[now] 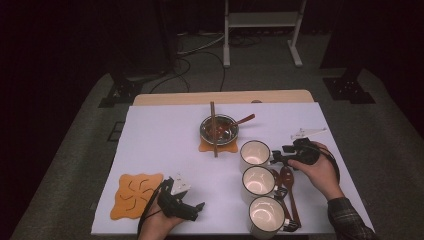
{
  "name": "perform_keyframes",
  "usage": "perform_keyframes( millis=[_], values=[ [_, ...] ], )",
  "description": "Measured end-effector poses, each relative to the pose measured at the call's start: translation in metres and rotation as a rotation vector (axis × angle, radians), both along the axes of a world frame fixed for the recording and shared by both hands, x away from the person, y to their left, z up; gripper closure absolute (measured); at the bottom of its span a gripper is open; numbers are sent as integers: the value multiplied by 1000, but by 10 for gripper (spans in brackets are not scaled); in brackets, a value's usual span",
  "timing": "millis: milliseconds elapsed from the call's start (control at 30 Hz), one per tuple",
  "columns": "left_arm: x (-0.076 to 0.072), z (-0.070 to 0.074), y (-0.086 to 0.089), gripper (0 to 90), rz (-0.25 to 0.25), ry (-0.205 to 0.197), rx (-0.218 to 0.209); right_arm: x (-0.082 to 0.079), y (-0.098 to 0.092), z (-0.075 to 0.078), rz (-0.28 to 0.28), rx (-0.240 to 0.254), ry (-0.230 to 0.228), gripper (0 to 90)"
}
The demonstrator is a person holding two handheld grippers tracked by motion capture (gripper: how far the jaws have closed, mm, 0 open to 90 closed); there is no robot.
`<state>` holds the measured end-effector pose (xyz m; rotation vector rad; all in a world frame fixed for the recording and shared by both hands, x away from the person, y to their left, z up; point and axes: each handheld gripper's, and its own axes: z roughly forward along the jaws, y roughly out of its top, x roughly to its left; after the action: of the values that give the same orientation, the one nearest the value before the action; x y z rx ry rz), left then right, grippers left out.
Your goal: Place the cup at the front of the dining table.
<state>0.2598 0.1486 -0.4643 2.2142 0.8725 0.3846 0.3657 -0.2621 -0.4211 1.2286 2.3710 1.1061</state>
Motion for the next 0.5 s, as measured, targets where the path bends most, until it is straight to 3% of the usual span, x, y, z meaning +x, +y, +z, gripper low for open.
perform_keyframes(
  millis=[500],
  values=[
    [0,0,0,4,0,0,0,25,-5,-2,-35,4,-19,421]
  ],
)
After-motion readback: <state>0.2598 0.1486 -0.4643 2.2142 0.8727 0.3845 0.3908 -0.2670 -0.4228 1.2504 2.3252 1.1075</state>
